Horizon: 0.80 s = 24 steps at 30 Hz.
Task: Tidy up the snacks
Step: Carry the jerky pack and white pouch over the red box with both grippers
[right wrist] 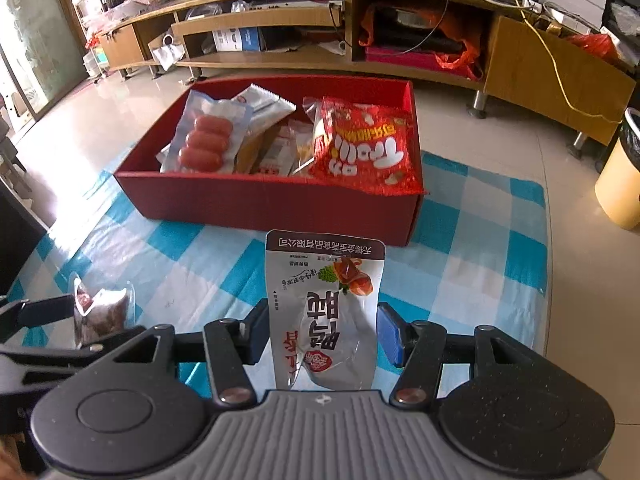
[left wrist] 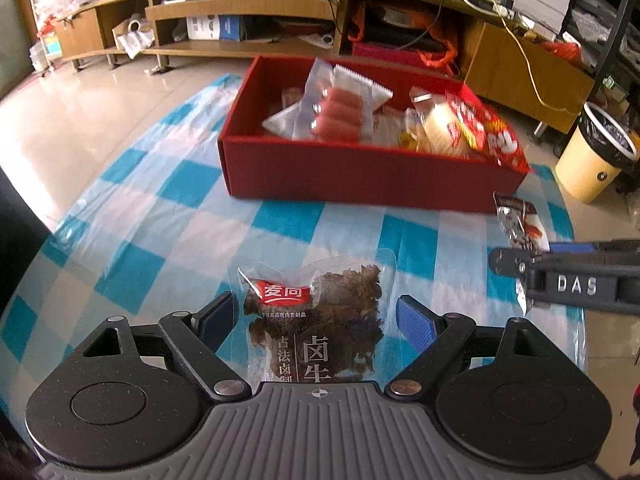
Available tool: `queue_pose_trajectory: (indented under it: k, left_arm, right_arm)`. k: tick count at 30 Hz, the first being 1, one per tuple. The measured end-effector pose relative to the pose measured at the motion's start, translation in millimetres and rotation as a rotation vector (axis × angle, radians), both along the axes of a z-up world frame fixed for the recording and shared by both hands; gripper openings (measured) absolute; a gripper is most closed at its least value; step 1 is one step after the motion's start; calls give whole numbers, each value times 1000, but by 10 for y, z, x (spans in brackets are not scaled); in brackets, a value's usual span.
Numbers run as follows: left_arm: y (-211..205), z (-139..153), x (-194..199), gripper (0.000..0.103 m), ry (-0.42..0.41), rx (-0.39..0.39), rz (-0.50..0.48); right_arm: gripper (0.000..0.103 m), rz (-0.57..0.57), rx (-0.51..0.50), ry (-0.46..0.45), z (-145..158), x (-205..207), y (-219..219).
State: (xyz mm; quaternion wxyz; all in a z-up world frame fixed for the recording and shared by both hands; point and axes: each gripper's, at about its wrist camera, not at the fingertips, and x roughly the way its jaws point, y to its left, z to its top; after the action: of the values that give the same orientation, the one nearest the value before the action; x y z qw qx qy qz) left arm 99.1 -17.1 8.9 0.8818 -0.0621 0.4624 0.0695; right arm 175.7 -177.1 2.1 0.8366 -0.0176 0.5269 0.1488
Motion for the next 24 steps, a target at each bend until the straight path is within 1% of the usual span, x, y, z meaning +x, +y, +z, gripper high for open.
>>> queue_pose_trajectory:
  k: [24]
  left_arm:
    - [57,335,433,89,-98,2,-11]
  right_arm:
    - [55,-44,21,-70,224,281,-66]
